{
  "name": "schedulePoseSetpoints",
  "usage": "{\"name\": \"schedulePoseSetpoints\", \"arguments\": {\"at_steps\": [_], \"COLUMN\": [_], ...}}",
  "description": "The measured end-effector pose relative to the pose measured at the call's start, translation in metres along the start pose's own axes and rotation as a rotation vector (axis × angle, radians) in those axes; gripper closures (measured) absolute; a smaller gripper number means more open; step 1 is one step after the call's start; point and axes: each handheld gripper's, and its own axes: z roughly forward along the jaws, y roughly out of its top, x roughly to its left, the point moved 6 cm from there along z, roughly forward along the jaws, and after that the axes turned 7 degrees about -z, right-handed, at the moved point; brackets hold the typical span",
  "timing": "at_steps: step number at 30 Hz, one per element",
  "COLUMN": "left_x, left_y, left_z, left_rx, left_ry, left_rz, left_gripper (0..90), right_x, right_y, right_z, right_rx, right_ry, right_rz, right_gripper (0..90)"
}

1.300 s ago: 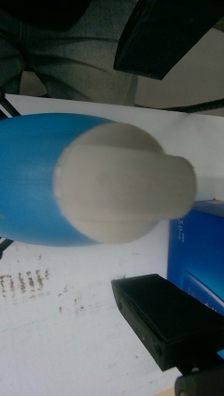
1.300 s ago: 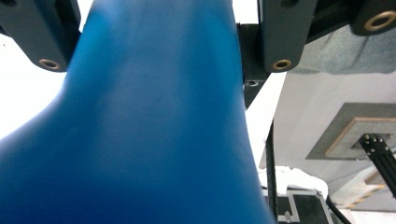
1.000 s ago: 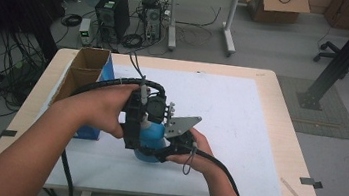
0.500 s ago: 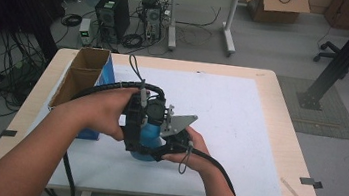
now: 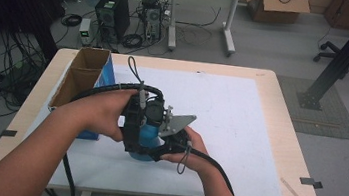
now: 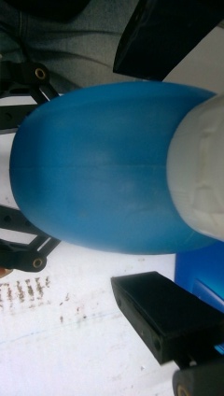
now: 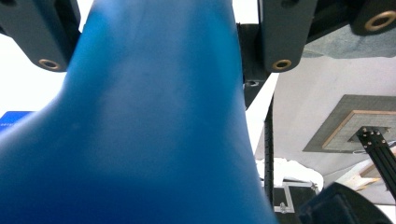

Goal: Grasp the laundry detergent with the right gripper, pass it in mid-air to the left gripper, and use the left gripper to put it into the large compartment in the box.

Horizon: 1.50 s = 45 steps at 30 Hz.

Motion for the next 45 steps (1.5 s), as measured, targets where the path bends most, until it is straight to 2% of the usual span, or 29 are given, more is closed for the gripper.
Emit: {"name": "schedulePoseSetpoints", "arguments": {"at_steps": [20,45], "left_x": [-0.0005,-0.0013], "left_y": [0.0002,-0.0015], "left_z": [-0.0024,0.0006], "left_rx": [0.001,0.004], "left_ry": [-0.005,-0.004], "left_rz": [0.008,0.018], "left_gripper": [17.6,27.7], "right_x": [0.0006,0.0014], "right_y": [-0.0004,0.0001], "right_z": [-0.0004,0.0019], "right_rx": [-0.002,0.002], "right_ry": [-0.005,-0.005], "right_rz": [-0.001,-0.003], "right_gripper": [44.4,44.4]}}
